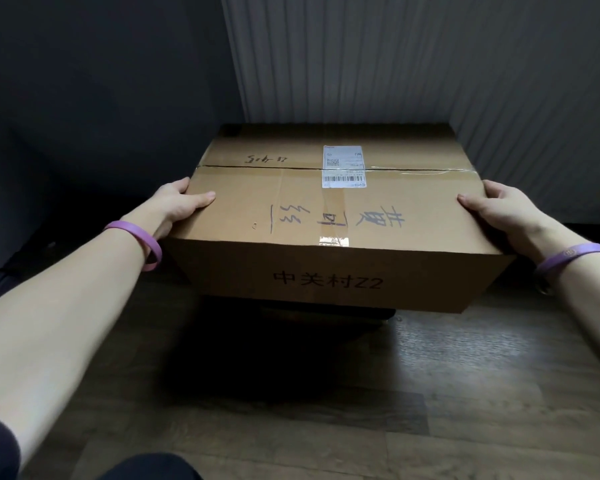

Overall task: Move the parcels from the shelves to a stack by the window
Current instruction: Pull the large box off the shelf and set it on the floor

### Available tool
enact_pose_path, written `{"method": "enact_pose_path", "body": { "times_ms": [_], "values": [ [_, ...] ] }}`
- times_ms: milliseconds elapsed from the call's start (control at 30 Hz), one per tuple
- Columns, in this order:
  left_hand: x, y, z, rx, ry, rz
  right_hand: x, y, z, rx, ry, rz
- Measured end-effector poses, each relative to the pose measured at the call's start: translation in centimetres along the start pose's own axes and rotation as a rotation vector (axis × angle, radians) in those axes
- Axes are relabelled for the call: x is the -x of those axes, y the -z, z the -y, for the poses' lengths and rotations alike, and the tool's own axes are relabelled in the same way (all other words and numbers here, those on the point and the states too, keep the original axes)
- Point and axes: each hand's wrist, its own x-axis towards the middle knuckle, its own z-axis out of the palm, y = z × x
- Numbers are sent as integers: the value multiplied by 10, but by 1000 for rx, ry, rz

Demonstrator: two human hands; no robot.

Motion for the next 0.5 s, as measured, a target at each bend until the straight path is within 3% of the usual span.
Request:
{"method": "enact_pose_path", "body": {
  "times_ms": [500],
  "values": [
    [-13, -27, 38, -26, 10, -4, -15, -18, -47, 53, 4, -5]
  ]
}}
